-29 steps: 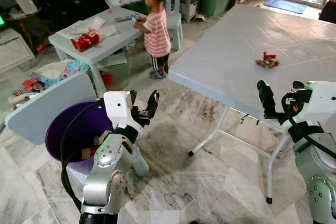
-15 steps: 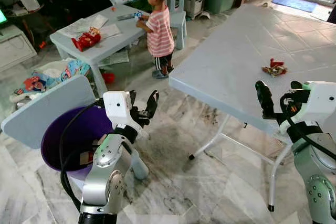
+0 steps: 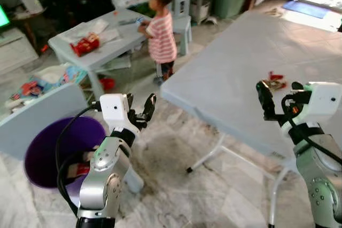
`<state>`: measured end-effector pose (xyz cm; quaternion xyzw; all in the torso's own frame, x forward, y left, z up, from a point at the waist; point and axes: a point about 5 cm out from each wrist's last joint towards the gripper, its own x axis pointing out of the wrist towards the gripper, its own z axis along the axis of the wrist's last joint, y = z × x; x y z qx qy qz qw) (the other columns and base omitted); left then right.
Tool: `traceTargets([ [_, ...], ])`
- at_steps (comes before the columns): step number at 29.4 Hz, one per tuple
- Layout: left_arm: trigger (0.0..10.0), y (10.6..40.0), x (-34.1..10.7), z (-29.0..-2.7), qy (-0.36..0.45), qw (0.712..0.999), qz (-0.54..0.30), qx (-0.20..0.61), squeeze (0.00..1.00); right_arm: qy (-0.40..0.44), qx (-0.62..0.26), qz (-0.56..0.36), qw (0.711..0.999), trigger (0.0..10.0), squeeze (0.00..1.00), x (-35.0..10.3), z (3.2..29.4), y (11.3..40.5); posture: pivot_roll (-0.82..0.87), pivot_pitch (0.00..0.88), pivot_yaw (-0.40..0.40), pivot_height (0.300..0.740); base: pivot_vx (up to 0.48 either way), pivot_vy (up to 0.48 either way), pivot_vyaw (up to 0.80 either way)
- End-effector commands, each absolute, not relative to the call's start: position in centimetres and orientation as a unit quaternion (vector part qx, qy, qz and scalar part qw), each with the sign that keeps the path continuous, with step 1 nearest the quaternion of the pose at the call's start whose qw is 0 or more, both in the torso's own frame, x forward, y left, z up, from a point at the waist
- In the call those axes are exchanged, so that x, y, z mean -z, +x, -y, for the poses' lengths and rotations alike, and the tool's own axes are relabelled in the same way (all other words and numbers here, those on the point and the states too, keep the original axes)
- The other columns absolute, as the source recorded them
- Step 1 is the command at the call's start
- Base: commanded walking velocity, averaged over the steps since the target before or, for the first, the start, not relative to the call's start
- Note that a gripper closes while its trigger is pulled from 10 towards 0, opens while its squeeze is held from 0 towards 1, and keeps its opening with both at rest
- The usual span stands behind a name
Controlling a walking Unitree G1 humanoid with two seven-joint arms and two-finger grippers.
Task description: Picking trash to rubbish bin
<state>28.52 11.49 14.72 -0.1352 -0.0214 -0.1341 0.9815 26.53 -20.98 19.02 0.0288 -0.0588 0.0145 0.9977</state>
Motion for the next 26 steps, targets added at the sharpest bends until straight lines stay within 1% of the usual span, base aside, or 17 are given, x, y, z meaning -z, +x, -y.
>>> traceTargets([
  [1, 10.0, 28.49, -14.68, -10.91, -0.139, 0.98, 0.017, 0.141, 0.0, 0.024, -0.008, 0.064, 0.998, 10.0, 0.0, -19.35, 21.47, 26.37, -0.07, 0.083, -0.005, 0.74, 0.281, -0.266, 0.0],
  [17, 10.0, 28.7, -14.91, -10.98, -0.148, 0.979, 0.024, 0.135, 0.0, 0.021, -0.01, 0.066, 0.998, 10.0, 0.0, -19.52, 21.43, 26.54, -0.07, 0.08, -0.009, 0.74, 0.0, 0.0, 0.0],
  [26, 10.0, 29.22, -15.41, -11.45, -0.148, 0.98, 0.034, 0.13, 0.0, 0.021, -0.014, 0.067, 0.997, 10.0, 0.0, -19.58, 21.16, 27.08, -0.06, 0.081, -0.01, 0.74, 0.0, 0.0, 0.0],
])
